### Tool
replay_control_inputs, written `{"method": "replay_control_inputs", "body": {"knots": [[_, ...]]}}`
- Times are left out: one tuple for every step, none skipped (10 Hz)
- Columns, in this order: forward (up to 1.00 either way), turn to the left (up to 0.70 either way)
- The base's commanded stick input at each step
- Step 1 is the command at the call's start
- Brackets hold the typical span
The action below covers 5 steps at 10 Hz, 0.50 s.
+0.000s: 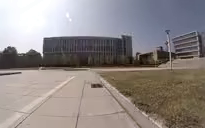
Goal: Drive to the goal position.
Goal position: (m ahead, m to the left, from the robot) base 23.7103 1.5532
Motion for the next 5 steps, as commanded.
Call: {"method": "replay_control_inputs", "body": {"knots": [[0.04, 0.00], [0.04, 0.00], [0.04, 0.00], [0.04, 0.00], [0.04, 0.00]]}}
